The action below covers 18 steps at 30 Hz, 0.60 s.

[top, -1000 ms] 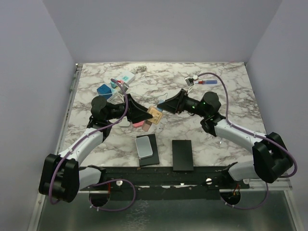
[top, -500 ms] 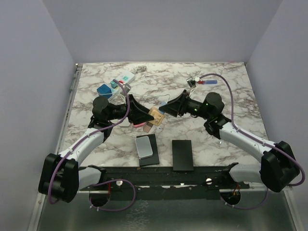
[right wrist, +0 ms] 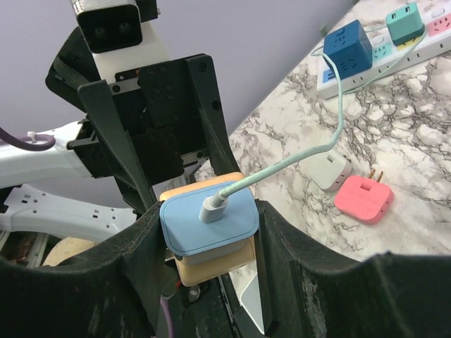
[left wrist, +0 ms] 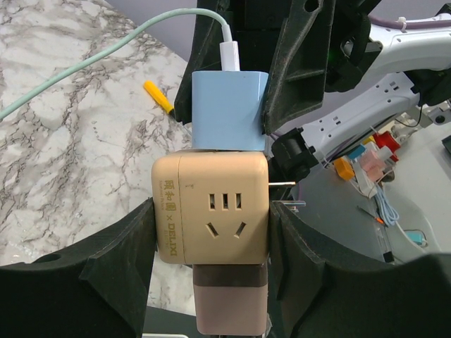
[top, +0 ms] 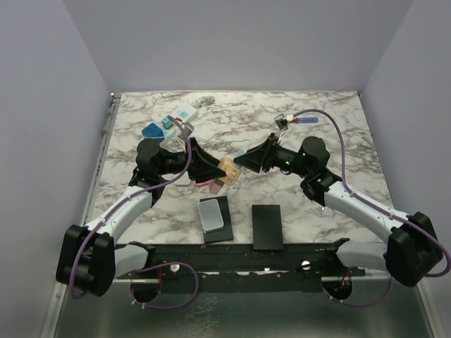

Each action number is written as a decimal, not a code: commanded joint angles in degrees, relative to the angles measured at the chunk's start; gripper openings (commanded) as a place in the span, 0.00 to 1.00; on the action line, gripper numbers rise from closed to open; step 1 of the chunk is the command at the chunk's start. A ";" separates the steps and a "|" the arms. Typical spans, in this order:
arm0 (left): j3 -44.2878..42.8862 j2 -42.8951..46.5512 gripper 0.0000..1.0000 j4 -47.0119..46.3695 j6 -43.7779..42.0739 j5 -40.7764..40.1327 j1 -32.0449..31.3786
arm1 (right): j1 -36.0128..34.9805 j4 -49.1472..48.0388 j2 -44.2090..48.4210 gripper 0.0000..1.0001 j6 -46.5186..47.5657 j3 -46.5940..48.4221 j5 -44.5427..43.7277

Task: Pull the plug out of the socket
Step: Remove the plug from the socket.

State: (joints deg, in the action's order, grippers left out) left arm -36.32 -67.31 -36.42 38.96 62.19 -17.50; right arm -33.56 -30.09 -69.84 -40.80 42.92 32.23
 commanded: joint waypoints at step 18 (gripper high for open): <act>-1.94 0.86 0.00 1.18 -2.42 -0.27 0.16 | 7.37 -15.47 -8.44 0.01 -10.62 -1.67 9.52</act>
State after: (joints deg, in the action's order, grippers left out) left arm -36.86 -67.31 -33.50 38.09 60.82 -17.58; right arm -28.91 -41.36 -77.08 -49.58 41.89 41.82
